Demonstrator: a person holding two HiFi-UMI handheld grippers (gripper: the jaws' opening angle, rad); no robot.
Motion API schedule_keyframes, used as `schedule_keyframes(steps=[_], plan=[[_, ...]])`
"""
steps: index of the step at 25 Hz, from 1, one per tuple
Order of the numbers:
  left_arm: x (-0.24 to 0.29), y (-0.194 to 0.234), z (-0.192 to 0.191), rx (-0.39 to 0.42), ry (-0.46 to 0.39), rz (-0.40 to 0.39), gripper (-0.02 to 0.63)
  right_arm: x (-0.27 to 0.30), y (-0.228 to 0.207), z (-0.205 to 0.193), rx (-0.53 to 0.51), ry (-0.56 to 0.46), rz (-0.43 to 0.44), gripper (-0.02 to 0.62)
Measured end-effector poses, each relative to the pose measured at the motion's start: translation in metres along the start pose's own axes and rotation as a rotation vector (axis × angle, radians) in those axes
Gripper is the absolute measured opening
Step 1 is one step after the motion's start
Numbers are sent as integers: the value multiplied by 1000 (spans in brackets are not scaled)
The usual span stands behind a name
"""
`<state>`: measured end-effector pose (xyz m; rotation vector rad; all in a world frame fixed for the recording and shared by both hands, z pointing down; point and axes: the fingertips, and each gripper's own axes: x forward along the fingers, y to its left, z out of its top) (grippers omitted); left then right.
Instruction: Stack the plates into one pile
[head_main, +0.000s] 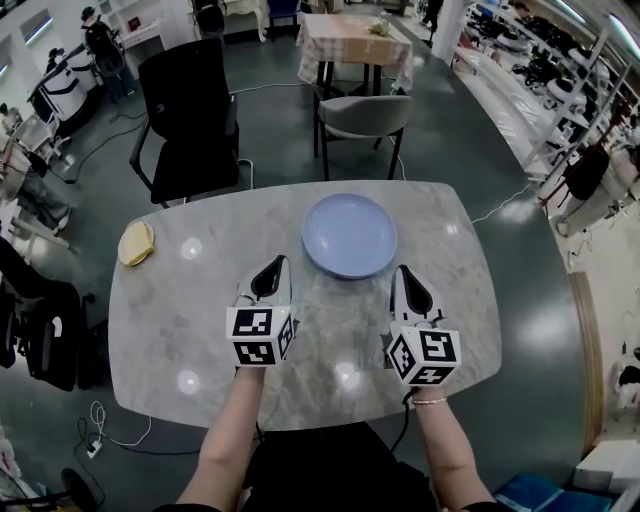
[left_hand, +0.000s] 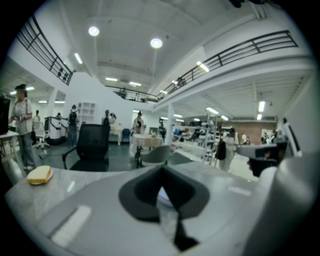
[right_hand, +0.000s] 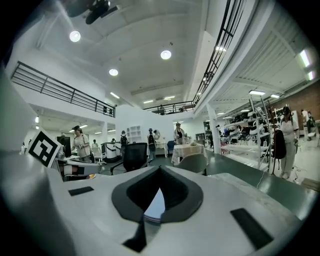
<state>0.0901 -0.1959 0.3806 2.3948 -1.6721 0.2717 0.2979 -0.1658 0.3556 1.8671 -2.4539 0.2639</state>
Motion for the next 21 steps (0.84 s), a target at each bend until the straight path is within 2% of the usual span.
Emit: schedule_keyframes(steps=[11, 21], plan=[[-25, 2, 3, 6, -18, -25, 8, -17, 21, 8, -33, -24, -6, 5], [-45, 3, 9, 19, -43, -52, 8, -35, 29, 13, 2, -62, -32, 5]])
